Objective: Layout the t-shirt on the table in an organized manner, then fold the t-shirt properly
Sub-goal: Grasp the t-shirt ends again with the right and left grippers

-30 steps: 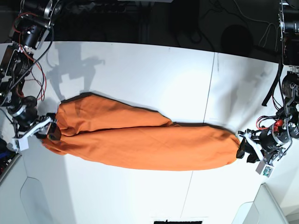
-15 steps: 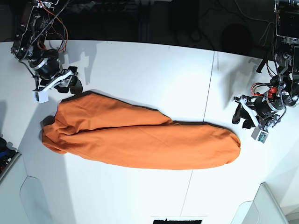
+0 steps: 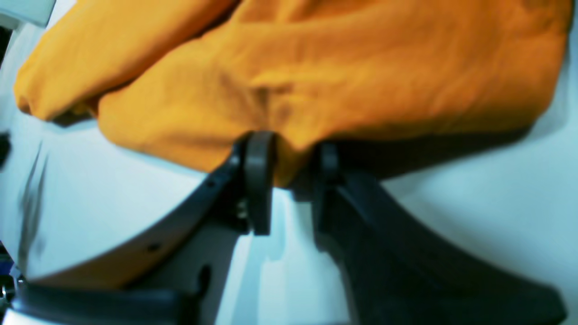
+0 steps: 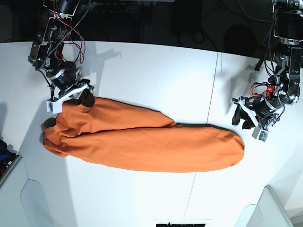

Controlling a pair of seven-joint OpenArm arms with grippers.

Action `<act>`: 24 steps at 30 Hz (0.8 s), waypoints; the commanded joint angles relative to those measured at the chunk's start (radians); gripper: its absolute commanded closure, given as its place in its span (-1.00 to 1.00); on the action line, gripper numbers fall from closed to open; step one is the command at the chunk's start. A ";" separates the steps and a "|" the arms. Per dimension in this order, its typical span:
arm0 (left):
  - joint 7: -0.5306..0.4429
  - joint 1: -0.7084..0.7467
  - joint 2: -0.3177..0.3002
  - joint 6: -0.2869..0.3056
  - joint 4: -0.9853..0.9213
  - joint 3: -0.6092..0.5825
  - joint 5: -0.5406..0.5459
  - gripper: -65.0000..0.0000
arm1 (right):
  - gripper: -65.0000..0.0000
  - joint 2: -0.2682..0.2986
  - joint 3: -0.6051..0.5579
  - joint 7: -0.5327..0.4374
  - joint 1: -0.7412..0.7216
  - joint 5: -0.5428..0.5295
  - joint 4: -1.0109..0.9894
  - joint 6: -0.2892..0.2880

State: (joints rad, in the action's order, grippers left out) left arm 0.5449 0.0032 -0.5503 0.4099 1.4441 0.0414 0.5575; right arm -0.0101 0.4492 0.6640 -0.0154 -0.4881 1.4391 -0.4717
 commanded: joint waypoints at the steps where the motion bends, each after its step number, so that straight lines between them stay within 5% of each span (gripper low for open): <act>1: -0.037 -0.021 -0.012 -0.003 -0.016 0.010 0.002 0.04 | 0.56 0.005 0.000 -0.009 -0.018 -0.005 0.008 -0.005; 14: -0.115 -0.134 0.108 -0.040 -0.134 0.010 -0.060 0.01 | 0.56 0.004 0.000 0.018 -0.021 0.002 0.005 -0.008; 24: -0.115 -0.196 0.151 -0.010 -0.249 0.009 -0.129 0.01 | 0.56 0.004 0.000 0.021 -0.020 0.009 0.005 -0.008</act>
State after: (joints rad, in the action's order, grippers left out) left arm 0.4408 -0.1745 -0.3901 0.3920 1.1824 0.0456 0.4194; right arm -0.0113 0.4492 0.6819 -0.0254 -0.4786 1.4322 -0.4717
